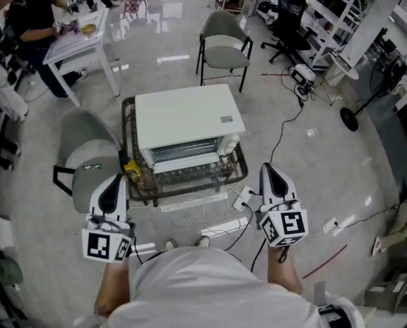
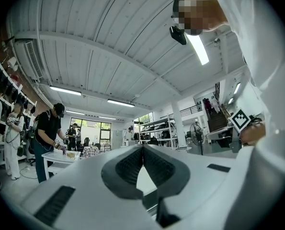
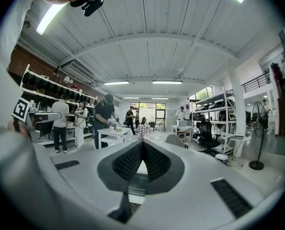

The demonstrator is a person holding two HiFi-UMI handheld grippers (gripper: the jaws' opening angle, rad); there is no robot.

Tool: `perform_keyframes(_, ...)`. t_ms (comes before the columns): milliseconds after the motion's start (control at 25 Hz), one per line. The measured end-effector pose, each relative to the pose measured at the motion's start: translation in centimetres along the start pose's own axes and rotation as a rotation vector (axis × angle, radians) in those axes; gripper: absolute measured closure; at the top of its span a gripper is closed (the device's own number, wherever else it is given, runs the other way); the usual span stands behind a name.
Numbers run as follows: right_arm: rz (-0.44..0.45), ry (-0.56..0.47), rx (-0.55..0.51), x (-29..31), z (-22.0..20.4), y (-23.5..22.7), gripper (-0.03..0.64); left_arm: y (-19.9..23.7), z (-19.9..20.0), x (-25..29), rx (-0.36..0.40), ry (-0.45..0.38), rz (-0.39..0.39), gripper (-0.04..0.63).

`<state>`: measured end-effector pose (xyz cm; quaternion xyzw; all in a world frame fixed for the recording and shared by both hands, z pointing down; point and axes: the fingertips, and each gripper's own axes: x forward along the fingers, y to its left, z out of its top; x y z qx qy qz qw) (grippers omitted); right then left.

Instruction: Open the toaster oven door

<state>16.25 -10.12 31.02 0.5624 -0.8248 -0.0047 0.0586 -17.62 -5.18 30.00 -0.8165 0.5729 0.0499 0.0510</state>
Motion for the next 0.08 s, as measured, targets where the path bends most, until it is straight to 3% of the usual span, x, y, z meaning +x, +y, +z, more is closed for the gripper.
perform_keyframes(80, 0.003, -0.002, -0.003, 0.23, 0.28, 0.01, 0.595, 0.13, 0.11, 0.1, 0.001, 0.002, 0.0, 0.577)
